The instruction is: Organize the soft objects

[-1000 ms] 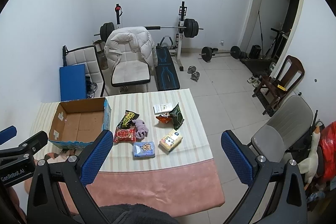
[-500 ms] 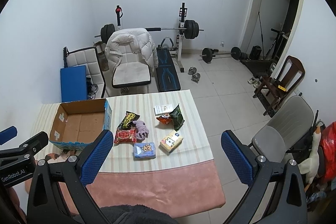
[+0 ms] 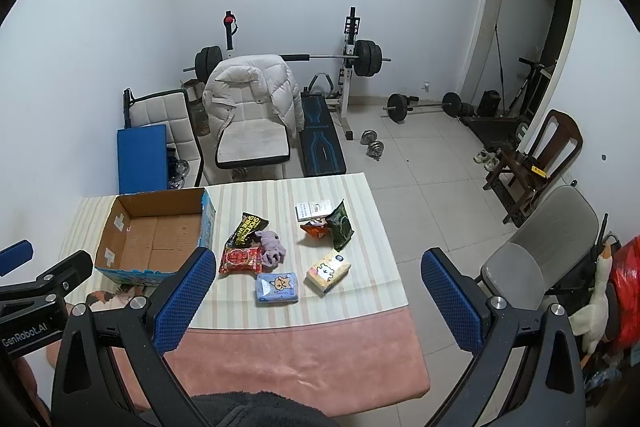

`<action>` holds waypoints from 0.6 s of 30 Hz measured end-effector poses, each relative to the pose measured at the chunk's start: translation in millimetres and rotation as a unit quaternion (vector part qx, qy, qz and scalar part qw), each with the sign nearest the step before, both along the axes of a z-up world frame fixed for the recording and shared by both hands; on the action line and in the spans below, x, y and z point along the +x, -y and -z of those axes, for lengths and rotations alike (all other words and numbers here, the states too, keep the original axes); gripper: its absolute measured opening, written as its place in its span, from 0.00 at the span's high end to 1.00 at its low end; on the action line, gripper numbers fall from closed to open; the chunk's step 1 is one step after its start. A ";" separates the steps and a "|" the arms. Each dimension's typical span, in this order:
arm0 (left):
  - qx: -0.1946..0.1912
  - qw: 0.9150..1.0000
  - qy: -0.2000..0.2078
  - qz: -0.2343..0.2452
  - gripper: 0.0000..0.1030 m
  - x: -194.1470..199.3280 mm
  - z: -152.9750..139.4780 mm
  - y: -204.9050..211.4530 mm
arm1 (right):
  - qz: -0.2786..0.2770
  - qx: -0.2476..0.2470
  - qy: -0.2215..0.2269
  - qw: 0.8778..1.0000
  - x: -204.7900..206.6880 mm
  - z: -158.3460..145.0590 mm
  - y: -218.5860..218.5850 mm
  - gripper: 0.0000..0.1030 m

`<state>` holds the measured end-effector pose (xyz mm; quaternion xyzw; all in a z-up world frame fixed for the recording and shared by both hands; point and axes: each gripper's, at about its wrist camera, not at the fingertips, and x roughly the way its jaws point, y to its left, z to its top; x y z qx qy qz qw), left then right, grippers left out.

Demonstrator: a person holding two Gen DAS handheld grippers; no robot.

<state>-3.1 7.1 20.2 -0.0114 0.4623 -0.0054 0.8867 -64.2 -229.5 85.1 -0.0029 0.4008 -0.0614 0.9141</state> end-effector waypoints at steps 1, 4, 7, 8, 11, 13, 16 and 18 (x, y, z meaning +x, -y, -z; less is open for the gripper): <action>0.000 1.000 -0.002 0.001 0.00 0.7 0.5 0.0 | 0.000 0.000 0.001 1.000 0.3 0.3 -0.9 0.00; -0.003 1.000 -0.007 0.000 0.00 4.9 2.4 -2.5 | 0.001 0.005 -0.002 1.000 1.2 2.1 0.6 0.00; -0.004 1.000 -0.012 -0.001 0.00 17.9 12.3 -1.7 | 0.007 0.010 -0.005 1.000 5.3 8.8 0.8 0.00; 0.000 1.000 -0.015 -0.002 0.00 24.4 17.0 -1.8 | 0.009 0.014 -0.012 1.000 11.0 13.2 2.0 0.00; 0.009 0.999 -0.036 0.001 0.00 56.8 39.1 -0.8 | 0.016 0.020 -0.035 0.999 32.4 36.6 10.2 0.00; 0.020 0.998 -0.056 0.003 0.00 72.6 58.7 1.7 | 0.019 0.026 -0.059 0.998 50.9 56.5 16.5 0.00; 0.032 0.995 -0.091 0.008 0.00 105.1 94.7 6.4 | 0.030 0.055 -0.114 0.991 85.1 98.9 33.1 0.00; 0.041 0.992 -0.119 0.013 0.00 130.2 123.3 11.4 | 0.041 0.066 -0.149 0.986 106.8 132.5 44.3 0.00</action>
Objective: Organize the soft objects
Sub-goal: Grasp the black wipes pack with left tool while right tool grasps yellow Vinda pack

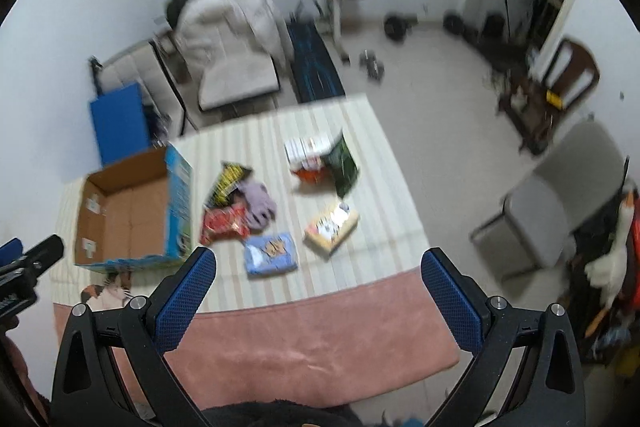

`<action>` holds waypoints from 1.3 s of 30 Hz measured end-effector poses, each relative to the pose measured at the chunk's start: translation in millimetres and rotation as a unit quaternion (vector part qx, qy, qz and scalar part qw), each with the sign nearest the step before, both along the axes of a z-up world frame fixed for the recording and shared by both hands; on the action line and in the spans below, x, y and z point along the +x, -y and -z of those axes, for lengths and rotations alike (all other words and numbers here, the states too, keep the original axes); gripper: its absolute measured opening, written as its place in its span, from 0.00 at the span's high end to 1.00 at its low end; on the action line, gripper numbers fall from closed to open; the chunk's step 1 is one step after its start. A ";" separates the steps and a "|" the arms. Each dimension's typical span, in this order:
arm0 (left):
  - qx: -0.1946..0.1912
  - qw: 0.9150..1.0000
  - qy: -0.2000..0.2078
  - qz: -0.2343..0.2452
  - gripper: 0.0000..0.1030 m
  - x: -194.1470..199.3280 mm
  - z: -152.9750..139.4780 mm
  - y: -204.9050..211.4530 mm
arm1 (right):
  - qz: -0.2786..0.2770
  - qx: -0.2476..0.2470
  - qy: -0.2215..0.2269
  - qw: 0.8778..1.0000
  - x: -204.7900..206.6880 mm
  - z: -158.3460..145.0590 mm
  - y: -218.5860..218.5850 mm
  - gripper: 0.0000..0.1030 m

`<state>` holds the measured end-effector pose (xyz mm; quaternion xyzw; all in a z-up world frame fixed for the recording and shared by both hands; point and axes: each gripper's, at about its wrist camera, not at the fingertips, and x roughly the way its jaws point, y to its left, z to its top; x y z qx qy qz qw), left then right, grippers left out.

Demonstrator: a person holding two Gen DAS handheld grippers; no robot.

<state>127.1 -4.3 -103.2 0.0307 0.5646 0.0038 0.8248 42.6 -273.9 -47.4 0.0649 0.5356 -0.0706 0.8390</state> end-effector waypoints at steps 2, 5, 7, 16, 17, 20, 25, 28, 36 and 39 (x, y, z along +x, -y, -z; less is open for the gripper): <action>0.004 1.000 -0.026 0.005 0.00 24.2 29.3 6.5 | 0.013 0.011 -0.037 0.999 22.6 37.9 11.7 0.00; 0.015 0.998 -0.060 0.012 0.00 54.0 69.6 16.8 | 0.026 0.026 -0.079 0.996 52.9 95.4 28.4 0.00; 0.028 0.996 -0.083 0.024 0.00 80.9 102.0 27.4 | 0.033 0.037 -0.105 0.993 76.1 131.4 36.9 0.00; 0.067 0.977 -0.185 0.079 0.01 188.5 227.6 59.2 | 0.086 0.079 -0.209 0.971 153.6 282.7 59.0 0.00; 0.071 0.975 -0.193 0.081 0.04 196.9 237.6 61.1 | 0.091 0.083 -0.217 0.968 158.5 295.0 59.9 0.00; 0.071 0.969 -0.222 0.086 0.09 223.0 271.9 63.4 | 0.104 0.094 -0.235 0.962 167.0 320.3 61.0 0.00; 0.072 0.959 -0.262 0.087 0.19 251.5 318.6 60.1 | 0.117 0.110 -0.257 0.953 172.6 347.9 60.1 0.01; 0.050 0.951 -0.289 0.097 0.20 255.8 339.0 58.2 | 0.123 0.116 -0.267 0.949 174.8 361.8 58.2 0.02; 0.013 0.951 -0.290 0.103 0.49 250.3 342.1 58.7 | 0.128 0.132 -0.285 0.941 182.5 390.5 48.9 0.13; 0.021 0.953 -0.283 0.109 0.54 245.1 339.8 63.0 | 0.135 0.133 -0.292 0.938 183.1 398.2 48.4 0.31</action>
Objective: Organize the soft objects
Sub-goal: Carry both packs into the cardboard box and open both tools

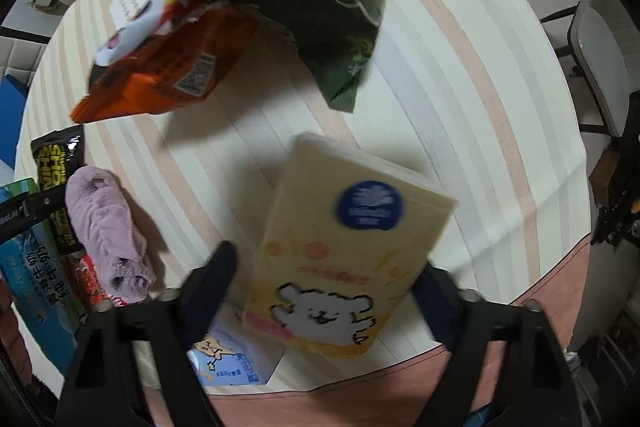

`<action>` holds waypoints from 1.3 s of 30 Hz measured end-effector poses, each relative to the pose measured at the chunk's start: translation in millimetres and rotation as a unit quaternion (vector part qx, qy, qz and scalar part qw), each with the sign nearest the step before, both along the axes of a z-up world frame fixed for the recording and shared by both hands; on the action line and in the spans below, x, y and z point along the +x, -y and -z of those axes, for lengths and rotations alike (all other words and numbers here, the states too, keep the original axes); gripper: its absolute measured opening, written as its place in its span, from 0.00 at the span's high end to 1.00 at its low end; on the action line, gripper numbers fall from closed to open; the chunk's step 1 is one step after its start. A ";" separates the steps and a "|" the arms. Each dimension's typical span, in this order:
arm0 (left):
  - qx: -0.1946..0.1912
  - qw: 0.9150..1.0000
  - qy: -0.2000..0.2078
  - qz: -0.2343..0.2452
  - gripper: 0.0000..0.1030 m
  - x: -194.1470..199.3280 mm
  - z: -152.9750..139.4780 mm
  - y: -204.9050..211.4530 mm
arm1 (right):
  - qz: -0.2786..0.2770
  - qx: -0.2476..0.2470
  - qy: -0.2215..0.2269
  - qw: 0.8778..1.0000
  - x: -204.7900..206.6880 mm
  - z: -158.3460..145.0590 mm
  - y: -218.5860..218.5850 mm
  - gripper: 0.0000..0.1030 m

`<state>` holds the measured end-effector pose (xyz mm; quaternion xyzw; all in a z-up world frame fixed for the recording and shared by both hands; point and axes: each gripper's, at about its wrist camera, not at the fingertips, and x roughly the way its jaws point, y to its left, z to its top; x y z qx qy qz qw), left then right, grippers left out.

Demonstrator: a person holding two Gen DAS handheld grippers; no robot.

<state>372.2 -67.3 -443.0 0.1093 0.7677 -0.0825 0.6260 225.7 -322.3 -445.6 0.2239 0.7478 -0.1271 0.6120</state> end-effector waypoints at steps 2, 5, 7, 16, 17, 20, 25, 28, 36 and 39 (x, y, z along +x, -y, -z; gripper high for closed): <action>0.002 1.000 0.004 -0.001 0.57 -2.4 -4.2 3.4 | 0.004 0.005 0.000 1.000 -1.9 3.0 0.4 0.33; 0.011 1.000 0.018 -0.010 0.59 -8.2 -22.0 -1.4 | 0.001 0.004 0.003 1.000 -7.2 3.6 1.6 0.34; 0.006 0.999 0.027 -0.019 0.62 -8.4 -39.9 -4.0 | -0.003 0.007 0.004 1.000 -15.8 2.0 1.3 0.34; -0.045 0.994 0.080 -0.064 0.63 -58.5 -122.4 -0.2 | -0.024 0.041 0.042 0.998 -46.9 -39.1 -18.3 0.35; -0.055 0.992 0.086 -0.070 0.63 -66.0 -132.1 -3.5 | -0.031 0.047 0.050 0.997 -53.0 -49.2 -18.9 0.35; -0.085 0.985 0.111 -0.096 0.63 -86.8 -166.4 -16.3 | -0.057 0.064 0.076 0.993 -58.4 -81.0 -34.7 0.35; -0.118 0.968 0.160 -0.150 0.63 -121.5 -229.9 -61.2 | -0.113 0.092 0.121 0.982 -49.3 -136.7 -71.7 0.35; -0.122 0.959 0.184 -0.178 0.63 -133.5 -257.5 -97.9 | -0.152 0.113 0.150 0.970 -42.1 -179.3 -106.3 0.35; -0.093 0.944 0.209 -0.238 0.63 -113.0 -270.3 -216.9 | -0.249 0.142 0.196 0.938 -13.9 -248.0 -229.8 0.35; -0.085 0.943 0.201 -0.250 0.63 -97.4 -261.8 -255.3 | -0.273 0.126 0.197 0.933 4.1 -248.6 -286.7 0.35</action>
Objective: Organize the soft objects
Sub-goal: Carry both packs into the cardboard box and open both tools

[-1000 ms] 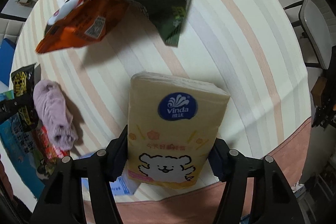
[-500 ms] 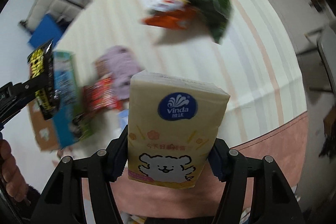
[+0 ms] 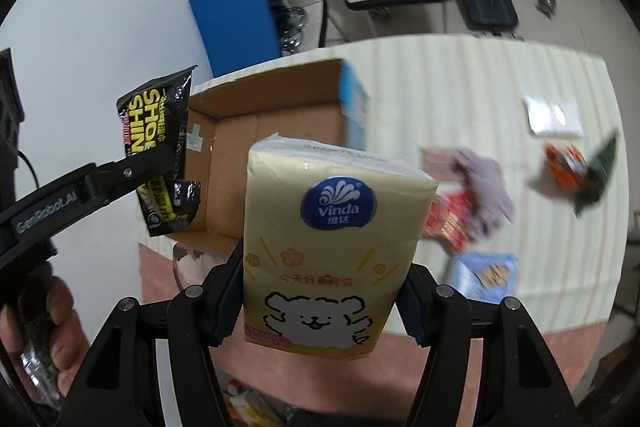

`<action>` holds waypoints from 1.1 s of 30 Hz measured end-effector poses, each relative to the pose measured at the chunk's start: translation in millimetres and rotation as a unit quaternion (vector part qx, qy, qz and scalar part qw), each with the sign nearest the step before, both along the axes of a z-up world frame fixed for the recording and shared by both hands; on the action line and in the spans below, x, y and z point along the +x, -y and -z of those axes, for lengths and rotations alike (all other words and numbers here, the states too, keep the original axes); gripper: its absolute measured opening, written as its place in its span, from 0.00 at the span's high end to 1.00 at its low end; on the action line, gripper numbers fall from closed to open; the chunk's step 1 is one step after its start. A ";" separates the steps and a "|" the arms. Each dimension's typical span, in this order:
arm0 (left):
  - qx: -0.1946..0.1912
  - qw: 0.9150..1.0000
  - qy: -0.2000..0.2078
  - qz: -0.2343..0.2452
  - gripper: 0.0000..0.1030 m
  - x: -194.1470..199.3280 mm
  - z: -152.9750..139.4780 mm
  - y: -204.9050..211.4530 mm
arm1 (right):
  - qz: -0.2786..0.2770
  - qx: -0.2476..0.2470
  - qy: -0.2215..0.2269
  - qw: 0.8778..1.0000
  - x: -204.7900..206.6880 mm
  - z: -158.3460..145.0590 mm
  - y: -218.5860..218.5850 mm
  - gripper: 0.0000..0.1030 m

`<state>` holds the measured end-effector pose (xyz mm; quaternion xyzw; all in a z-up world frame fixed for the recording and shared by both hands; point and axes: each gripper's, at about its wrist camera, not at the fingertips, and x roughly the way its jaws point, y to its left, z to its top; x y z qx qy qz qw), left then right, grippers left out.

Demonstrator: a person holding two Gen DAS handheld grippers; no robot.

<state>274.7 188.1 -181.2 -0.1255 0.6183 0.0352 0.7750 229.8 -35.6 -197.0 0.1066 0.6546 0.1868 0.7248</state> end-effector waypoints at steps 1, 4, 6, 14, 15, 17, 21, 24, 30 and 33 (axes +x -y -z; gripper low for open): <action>0.001 1.000 -0.006 -0.001 0.63 7.2 6.7 -11.6 | -0.003 -0.002 -0.002 1.000 5.6 -1.4 -13.1 0.35; -0.003 1.000 -0.028 -0.004 0.63 26.1 32.7 -36.3 | -0.016 -0.019 -0.005 1.000 30.6 17.9 -61.5 0.35; -0.017 0.999 -0.050 -0.005 0.63 37.1 55.4 -56.3 | -0.022 -0.030 -0.008 0.999 46.6 33.2 -88.9 0.35; -0.051 0.990 -0.132 0.018 0.63 76.6 159.9 -81.0 | -0.033 -0.090 -0.048 0.994 88.6 131.6 -152.4 0.35; -0.052 0.989 -0.137 0.023 0.63 78.8 166.0 -79.7 | -0.034 -0.094 -0.051 0.994 91.2 140.2 -156.4 0.35; -0.054 0.988 -0.144 0.028 0.63 81.0 174.2 -79.4 | -0.036 -0.104 -0.056 0.992 93.8 154.3 -162.2 0.35; -0.063 0.986 -0.150 0.033 0.62 84.8 185.6 -82.3 | -0.040 -0.115 -0.059 0.991 97.1 165.0 -173.4 0.35; -0.056 0.986 -0.156 0.021 0.59 84.6 187.2 -88.8 | -0.045 -0.123 -0.052 0.990 98.7 170.9 -178.9 0.35; -0.044 0.986 -0.163 0.011 0.31 69.0 180.9 -98.3 | -0.056 -0.133 -0.054 0.988 100.2 165.9 -179.5 0.09; -0.021 0.988 -0.152 0.019 0.16 60.3 171.0 -97.2 | -0.060 -0.144 -0.054 0.986 98.7 158.9 -179.9 0.09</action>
